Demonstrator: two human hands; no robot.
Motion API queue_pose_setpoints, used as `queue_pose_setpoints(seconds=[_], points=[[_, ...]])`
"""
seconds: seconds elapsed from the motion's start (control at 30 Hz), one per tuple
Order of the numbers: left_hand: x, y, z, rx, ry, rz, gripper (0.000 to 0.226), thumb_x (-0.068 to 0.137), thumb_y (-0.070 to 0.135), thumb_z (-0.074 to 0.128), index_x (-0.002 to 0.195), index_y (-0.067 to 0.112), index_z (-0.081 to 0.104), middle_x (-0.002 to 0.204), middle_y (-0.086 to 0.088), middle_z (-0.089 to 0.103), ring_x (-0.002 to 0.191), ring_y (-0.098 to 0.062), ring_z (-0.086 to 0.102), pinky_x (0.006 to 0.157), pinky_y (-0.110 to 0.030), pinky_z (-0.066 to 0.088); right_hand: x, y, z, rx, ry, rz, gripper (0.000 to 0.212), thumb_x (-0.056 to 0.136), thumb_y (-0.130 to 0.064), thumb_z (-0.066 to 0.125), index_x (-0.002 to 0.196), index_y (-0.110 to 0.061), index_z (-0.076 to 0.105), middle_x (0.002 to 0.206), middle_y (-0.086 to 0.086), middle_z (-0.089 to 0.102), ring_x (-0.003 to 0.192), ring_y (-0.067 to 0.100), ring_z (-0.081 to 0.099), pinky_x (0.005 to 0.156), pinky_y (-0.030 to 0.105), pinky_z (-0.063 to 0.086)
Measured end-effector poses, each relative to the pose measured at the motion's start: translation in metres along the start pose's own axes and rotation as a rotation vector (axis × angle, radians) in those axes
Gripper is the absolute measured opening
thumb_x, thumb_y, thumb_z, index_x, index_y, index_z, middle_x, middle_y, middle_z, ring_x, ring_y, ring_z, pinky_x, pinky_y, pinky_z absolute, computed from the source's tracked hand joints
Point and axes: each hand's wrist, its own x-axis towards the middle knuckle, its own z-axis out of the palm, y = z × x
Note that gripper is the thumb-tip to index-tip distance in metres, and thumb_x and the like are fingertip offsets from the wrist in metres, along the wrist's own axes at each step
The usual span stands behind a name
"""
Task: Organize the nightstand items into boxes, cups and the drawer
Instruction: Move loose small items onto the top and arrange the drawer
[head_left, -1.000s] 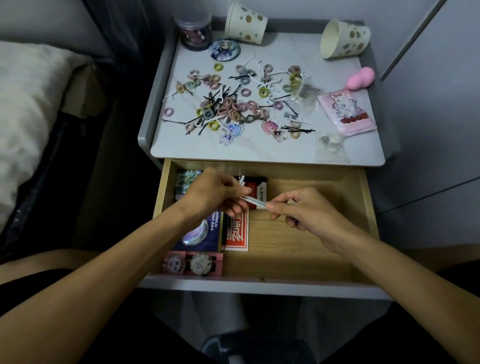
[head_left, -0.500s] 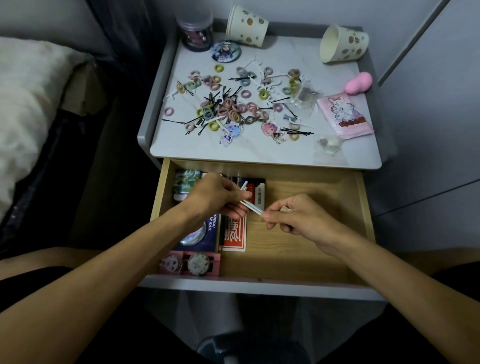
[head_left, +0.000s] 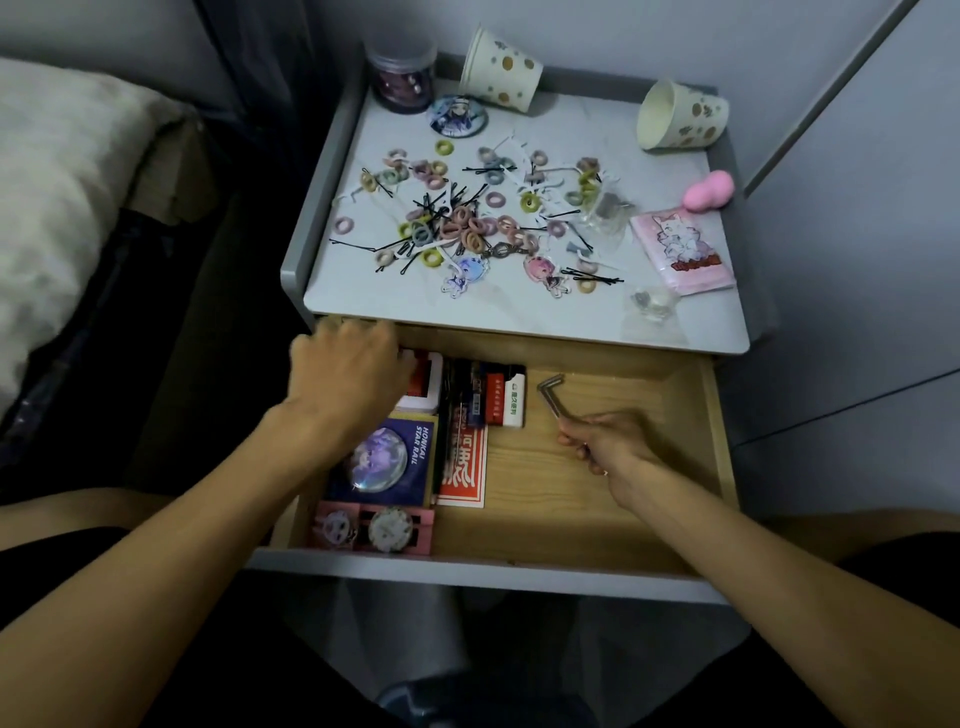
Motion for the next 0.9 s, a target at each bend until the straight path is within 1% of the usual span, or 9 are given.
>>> queue_pose_setpoints(seconds=[0.1,0.17,0.27,0.37,0.43,0.57,0.67,0.8,0.9], points=[[0.002,-0.017,0.0,0.056,-0.101,-0.097,0.048,0.098,0.043,0.05,0.129,0.006,0.052,0.129,-0.023,0.055,0.118,-0.043,0.052,0.091,-0.046,0.044,-0.001,-0.004,0.016,0.043,0.037,-0.002,0.011,0.093,-0.013,0.066,0.102,-0.005,0.066,0.087,0.009,0.07,0.053,0.005,0.049,0.035,0.011,0.034],[0.004,-0.015,0.002,-0.027,-0.178,-0.1,0.047,0.099,0.04,0.049,0.13,0.004,0.051,0.129,-0.024,0.055,0.119,-0.043,0.052,0.092,-0.045,0.043,0.0,-0.005,0.024,0.018,0.031,0.01,0.012,0.094,-0.016,0.065,0.103,-0.008,0.064,0.086,0.007,0.07,0.054,0.006,0.05,0.034,0.011,0.034],[0.004,-0.008,0.005,-0.096,-0.247,-0.07,0.047,0.1,0.041,0.048,0.13,0.006,0.055,0.131,-0.022,0.056,0.123,-0.042,0.049,0.095,-0.044,0.042,0.0,-0.007,0.033,-0.038,0.001,0.001,0.01,0.096,-0.019,0.063,0.1,-0.01,0.063,0.081,0.002,0.068,0.057,0.008,0.052,0.04,0.013,0.038],[0.006,-0.007,0.008,-0.039,-0.255,-0.047,0.047,0.101,0.04,0.045,0.132,0.006,0.053,0.135,-0.024,0.053,0.129,-0.046,0.044,0.099,-0.047,0.041,0.0,-0.01,0.037,-0.092,-0.023,-0.031,0.012,0.097,-0.019,0.061,0.101,-0.008,0.063,0.082,0.001,0.067,0.062,0.008,0.056,0.054,0.018,0.043],[0.006,-0.006,0.009,0.002,-0.255,-0.042,0.045,0.101,0.038,0.044,0.133,0.006,0.052,0.138,-0.024,0.052,0.132,-0.048,0.042,0.1,-0.048,0.041,0.002,-0.013,0.039,-0.141,-0.035,-0.049,0.014,0.098,-0.018,0.059,0.105,-0.007,0.063,0.086,0.004,0.068,0.063,0.008,0.056,0.056,0.019,0.042],[0.007,-0.003,0.01,0.047,-0.25,-0.035,0.044,0.101,0.036,0.044,0.133,0.007,0.053,0.138,-0.024,0.053,0.133,-0.05,0.041,0.101,-0.048,0.041,0.005,-0.017,0.042,-0.268,-0.027,-0.084,0.016,0.099,-0.02,0.057,0.104,-0.006,0.065,0.087,0.005,0.068,0.062,0.008,0.056,0.054,0.019,0.041],[0.009,-0.002,0.01,0.067,-0.245,-0.033,0.043,0.102,0.036,0.043,0.133,0.008,0.054,0.138,-0.023,0.053,0.133,-0.05,0.042,0.1,-0.048,0.042,0.009,-0.02,0.044,-0.37,-0.012,-0.137,0.021,0.099,-0.023,0.056,0.103,-0.006,0.068,0.085,0.004,0.069,0.061,0.007,0.057,0.049,0.017,0.039],[0.008,-0.001,0.012,0.1,-0.237,-0.029,0.043,0.102,0.037,0.042,0.131,0.008,0.054,0.136,-0.023,0.055,0.133,-0.05,0.043,0.099,-0.047,0.042,0.012,-0.024,0.042,-0.549,0.028,-0.196,0.026,0.1,-0.027,0.055,0.096,-0.005,0.07,0.088,0.004,0.071,0.06,0.005,0.056,0.045,0.016,0.035],[0.008,-0.001,0.012,0.121,-0.231,-0.026,0.044,0.102,0.039,0.042,0.132,0.008,0.054,0.136,-0.023,0.056,0.132,-0.049,0.044,0.099,-0.047,0.043,0.014,-0.025,0.04,-0.648,0.095,-0.243,0.017,0.1,-0.022,0.056,0.093,-0.013,0.067,0.088,0.001,0.068,0.063,0.004,0.055,0.047,0.016,0.034]])
